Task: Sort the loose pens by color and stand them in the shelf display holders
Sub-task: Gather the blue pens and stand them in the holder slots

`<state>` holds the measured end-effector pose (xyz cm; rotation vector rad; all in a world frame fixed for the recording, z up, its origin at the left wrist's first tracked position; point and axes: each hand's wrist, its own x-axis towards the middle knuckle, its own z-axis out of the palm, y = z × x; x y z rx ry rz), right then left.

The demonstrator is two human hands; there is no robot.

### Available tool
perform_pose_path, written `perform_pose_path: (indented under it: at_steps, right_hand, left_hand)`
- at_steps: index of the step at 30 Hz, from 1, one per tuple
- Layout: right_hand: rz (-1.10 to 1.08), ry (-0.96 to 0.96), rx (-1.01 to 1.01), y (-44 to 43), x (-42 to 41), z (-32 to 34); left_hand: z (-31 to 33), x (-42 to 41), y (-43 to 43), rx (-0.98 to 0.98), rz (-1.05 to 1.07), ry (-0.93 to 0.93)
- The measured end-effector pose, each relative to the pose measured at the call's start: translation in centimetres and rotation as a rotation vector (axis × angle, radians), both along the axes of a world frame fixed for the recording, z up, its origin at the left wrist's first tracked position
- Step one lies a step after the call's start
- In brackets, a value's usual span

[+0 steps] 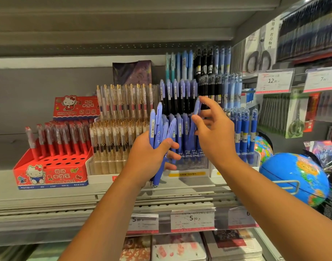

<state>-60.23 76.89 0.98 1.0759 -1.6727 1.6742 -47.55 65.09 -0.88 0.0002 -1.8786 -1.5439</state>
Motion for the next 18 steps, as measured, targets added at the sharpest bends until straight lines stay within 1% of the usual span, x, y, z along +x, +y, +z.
perform_pose_path:
  at_steps: [5, 12, 18]
  right_hand:
    - [-0.069, 0.044, 0.039, -0.35, 0.15, 0.54]
    - [-0.144, 0.021, 0.289, -0.94, -0.32, -0.33]
    - [-0.205, -0.009, 0.394, -0.82, -0.69, -0.08]
  left_hand:
    - [0.21, 0.06, 0.35, 0.019, 0.038, 0.04]
    - [0.34, 0.1, 0.42, 0.039, 0.053, 0.051]
    - [0.22, 0.09, 0.17, -0.037, 0.075, 0.035]
